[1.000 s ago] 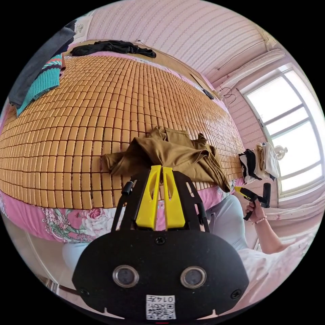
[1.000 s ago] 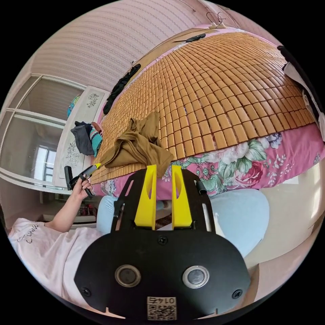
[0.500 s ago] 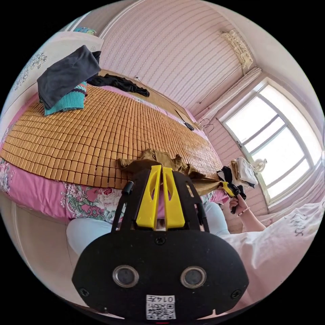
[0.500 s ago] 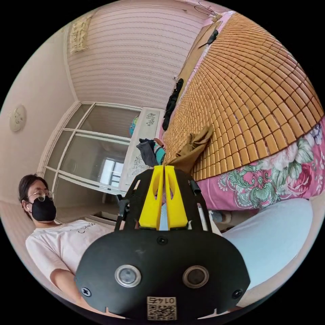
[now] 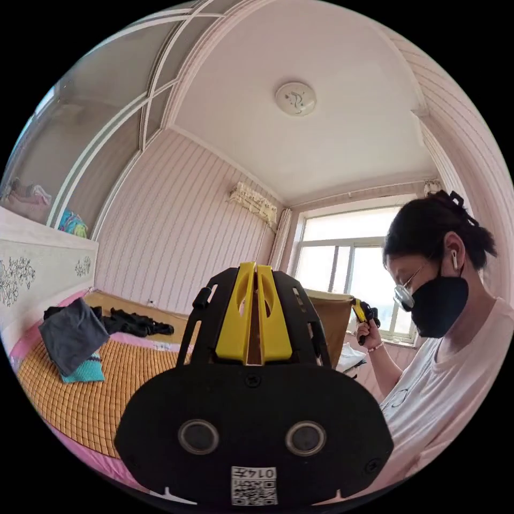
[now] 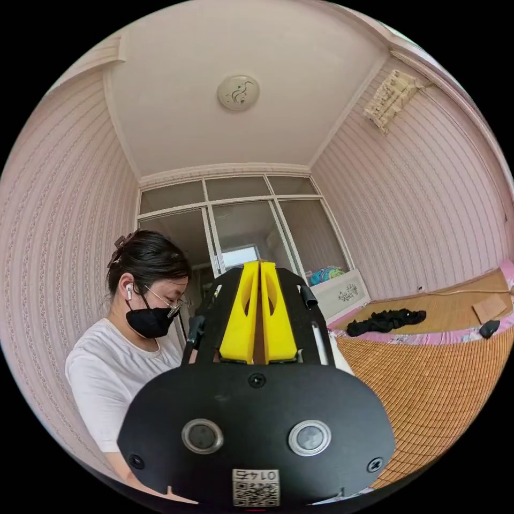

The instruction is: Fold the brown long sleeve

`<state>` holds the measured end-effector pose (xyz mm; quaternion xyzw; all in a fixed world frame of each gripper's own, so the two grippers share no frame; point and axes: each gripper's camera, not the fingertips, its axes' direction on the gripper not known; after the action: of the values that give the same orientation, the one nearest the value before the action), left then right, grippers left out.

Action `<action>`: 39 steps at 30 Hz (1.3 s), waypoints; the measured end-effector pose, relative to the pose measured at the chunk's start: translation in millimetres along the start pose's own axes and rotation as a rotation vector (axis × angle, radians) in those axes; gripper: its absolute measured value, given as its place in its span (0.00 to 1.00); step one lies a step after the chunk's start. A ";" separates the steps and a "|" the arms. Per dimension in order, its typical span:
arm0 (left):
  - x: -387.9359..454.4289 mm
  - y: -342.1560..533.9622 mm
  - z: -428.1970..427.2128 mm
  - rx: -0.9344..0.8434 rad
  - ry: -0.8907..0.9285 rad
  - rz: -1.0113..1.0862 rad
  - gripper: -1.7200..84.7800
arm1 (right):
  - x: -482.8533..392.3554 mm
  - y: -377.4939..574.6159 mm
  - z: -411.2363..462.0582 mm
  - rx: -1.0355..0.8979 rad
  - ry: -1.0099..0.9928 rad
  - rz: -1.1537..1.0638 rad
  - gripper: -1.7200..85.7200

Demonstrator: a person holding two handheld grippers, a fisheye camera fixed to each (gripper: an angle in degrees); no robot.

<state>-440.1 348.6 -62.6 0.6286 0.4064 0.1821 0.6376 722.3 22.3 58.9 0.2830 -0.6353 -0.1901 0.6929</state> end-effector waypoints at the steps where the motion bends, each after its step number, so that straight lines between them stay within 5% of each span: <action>1: 6.4 -18.7 -5.1 0.074 -0.006 0.009 0.01 | -17.2 -18.9 -4.0 0.018 0.007 -0.054 0.02; 4: 21.6 -59.4 -4.8 0.135 -0.100 0.124 0.01 | -47.1 -54.3 -22.1 0.131 0.047 -0.126 0.02; 8: 26.4 -46.0 43.3 -0.070 -0.127 0.176 0.01 | -43.1 -55.6 5.3 -0.065 0.151 -0.087 0.02; 13: -2.0 133.5 168.3 -0.608 0.014 -0.010 0.01 | -16.1 6.8 27.1 -0.274 0.234 0.058 0.02; 19: 29.4 361.7 265.7 -0.971 0.140 -0.238 0.02 | -9.6 74.3 -56.2 -0.176 0.556 0.237 0.02; 24: 57.5 461.3 331.6 -1.189 0.181 -0.246 0.08 | -8.5 118.0 -122.1 -0.124 0.730 0.395 0.02; 32: 87.7 516.8 460.2 -1.319 0.207 -0.083 0.10 | -8.4 251.5 -237.3 -0.011 0.898 0.904 0.02; 39: 122.7 570.9 600.4 -1.449 0.197 -0.084 0.12 | -10.2 314.1 -264.7 0.066 0.875 1.074 0.02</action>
<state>241.7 129.2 371.6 0.0139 0.2633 0.4363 0.8603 952.4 309.5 241.5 0.0010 -0.3548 0.3303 0.8747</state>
